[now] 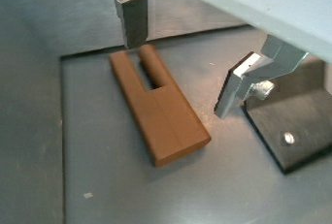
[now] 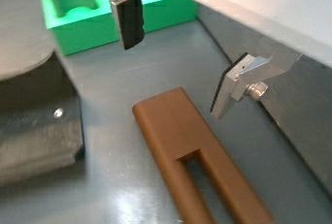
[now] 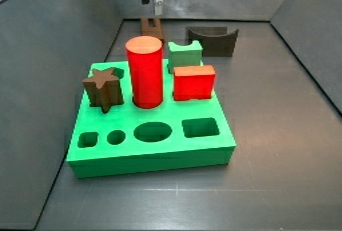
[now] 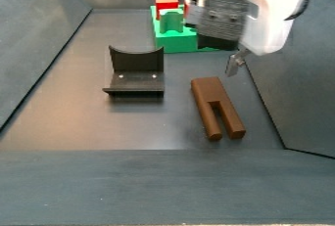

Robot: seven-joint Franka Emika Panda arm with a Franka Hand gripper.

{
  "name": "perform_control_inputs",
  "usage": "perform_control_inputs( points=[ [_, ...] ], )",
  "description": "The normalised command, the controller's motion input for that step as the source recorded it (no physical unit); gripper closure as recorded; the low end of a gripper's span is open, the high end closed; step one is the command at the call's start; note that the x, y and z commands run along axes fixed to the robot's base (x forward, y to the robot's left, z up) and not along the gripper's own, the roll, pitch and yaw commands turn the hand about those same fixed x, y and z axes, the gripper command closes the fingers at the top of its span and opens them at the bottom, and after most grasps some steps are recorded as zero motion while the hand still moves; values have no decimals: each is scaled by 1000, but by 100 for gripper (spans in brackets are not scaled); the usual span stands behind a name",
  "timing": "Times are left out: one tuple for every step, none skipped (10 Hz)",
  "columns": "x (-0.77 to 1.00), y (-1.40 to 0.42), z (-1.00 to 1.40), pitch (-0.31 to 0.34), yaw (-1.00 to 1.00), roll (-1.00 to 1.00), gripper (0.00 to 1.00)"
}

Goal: Pick up the square-circle object. Move up. Rotate the square-circle object. Place the square-circle object on the fixture. Regrasp the square-circle object. Move to above the board. Insert the square-circle object.
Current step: Rotate the square-circle object.

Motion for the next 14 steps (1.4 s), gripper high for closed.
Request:
perform_control_inputs(
  points=[
    [19, -5, -31, 2, 1000, -1, 0],
    [19, -5, -31, 2, 1000, -1, 0],
    [19, -5, -31, 2, 1000, -1, 0],
    [20, -5, -31, 3, 1000, -1, 0],
    [20, -5, -31, 3, 1000, -1, 0],
    [20, -5, -31, 3, 1000, -1, 0],
    [20, -5, -31, 3, 1000, -1, 0],
    [20, -5, -30, 4, 1000, -1, 0],
    [20, -5, -30, 4, 1000, -2, 0],
    [20, -5, -30, 5, 1000, -2, 0],
    [20, -5, -30, 6, 1000, -2, 0],
    [20, -5, -30, 7, 1000, -3, 0],
    [20, -5, -30, 9, 987, -3, 0],
    [20, -5, -30, 9, 729, -3, 0]
  ],
)
